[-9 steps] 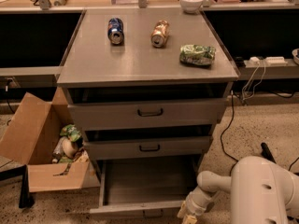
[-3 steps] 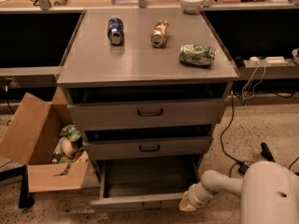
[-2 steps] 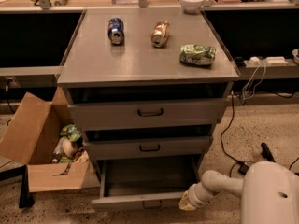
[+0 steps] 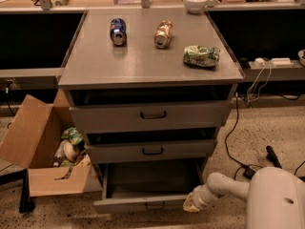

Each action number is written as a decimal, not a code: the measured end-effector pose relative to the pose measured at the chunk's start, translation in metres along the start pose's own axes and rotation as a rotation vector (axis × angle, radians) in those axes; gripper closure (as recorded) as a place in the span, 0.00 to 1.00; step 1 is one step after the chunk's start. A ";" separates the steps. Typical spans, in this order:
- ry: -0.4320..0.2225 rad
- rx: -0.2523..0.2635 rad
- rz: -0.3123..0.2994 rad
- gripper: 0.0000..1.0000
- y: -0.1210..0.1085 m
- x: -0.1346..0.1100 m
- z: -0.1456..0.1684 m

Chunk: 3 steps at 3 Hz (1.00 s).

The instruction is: Close bottom drawer

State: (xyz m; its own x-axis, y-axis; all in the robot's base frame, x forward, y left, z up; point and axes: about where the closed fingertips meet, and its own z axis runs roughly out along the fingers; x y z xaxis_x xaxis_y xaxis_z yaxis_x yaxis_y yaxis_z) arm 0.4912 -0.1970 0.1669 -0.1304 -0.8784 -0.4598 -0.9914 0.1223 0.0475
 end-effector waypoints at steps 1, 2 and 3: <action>-0.004 0.009 0.001 1.00 -0.003 0.000 -0.001; -0.012 0.028 0.005 0.98 -0.014 0.000 -0.001; -0.016 0.036 0.008 0.76 -0.018 0.001 -0.001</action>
Offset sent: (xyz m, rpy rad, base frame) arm 0.0776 -0.0126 -0.0004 0.0325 -0.1128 -0.0829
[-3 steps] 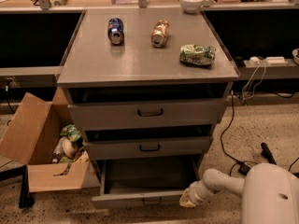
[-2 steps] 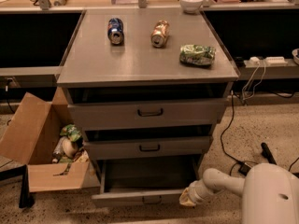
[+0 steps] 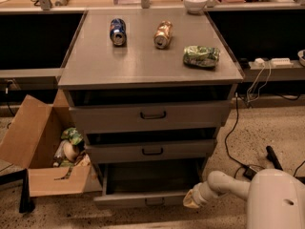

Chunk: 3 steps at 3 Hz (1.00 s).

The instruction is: Close bottom drawer

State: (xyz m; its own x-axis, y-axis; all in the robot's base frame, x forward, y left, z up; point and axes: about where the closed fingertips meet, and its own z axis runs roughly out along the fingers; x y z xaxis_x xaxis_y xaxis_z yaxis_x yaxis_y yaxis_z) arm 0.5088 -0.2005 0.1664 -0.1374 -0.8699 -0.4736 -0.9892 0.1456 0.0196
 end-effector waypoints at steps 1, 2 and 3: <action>-0.005 0.010 0.004 0.52 -0.007 0.001 0.000; -0.011 0.024 0.008 0.21 -0.018 0.002 0.000; -0.011 0.024 0.008 0.01 -0.017 0.003 0.000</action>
Offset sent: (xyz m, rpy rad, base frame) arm 0.0688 -0.0170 -0.0041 0.0195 -0.0663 -0.0592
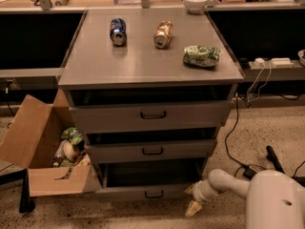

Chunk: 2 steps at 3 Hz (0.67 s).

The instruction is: Close bottom drawer

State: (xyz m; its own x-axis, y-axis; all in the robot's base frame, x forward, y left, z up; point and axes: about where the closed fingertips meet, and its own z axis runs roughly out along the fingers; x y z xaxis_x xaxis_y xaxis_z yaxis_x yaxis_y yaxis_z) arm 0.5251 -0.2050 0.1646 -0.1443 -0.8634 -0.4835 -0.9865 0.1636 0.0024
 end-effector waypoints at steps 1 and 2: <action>-0.002 0.003 0.001 0.00 0.000 0.001 0.000; -0.024 -0.002 0.004 0.00 -0.008 0.000 0.005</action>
Offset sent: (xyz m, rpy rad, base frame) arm 0.0543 -0.0147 0.0003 0.0433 -0.0411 -0.0330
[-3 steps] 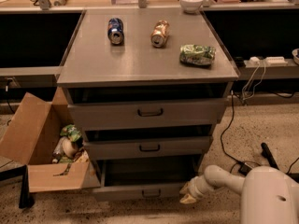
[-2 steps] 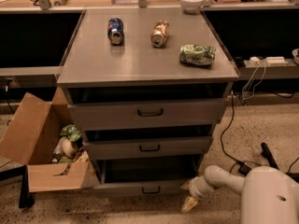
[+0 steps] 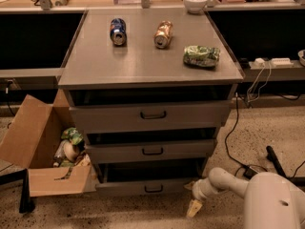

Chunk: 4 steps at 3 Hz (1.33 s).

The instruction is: Close bottom drawer

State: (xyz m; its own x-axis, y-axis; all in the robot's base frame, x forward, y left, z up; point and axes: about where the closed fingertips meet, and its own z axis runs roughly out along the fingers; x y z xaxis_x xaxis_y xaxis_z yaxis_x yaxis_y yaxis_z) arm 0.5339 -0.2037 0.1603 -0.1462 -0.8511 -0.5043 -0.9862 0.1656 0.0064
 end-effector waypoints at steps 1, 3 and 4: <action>-0.002 0.003 0.000 0.18 0.000 0.001 -0.001; -0.006 0.064 -0.014 0.72 -0.044 -0.001 -0.013; -0.004 0.078 -0.016 0.96 -0.057 -0.001 -0.014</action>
Offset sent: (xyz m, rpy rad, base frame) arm 0.0587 -0.0200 0.0163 -0.0051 -0.0845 -0.0258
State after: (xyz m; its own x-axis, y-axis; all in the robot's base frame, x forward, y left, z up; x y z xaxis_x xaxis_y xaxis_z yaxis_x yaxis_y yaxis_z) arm 0.5890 -0.2190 0.1725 -0.1302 -0.8519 -0.5072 -0.9793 0.1904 -0.0685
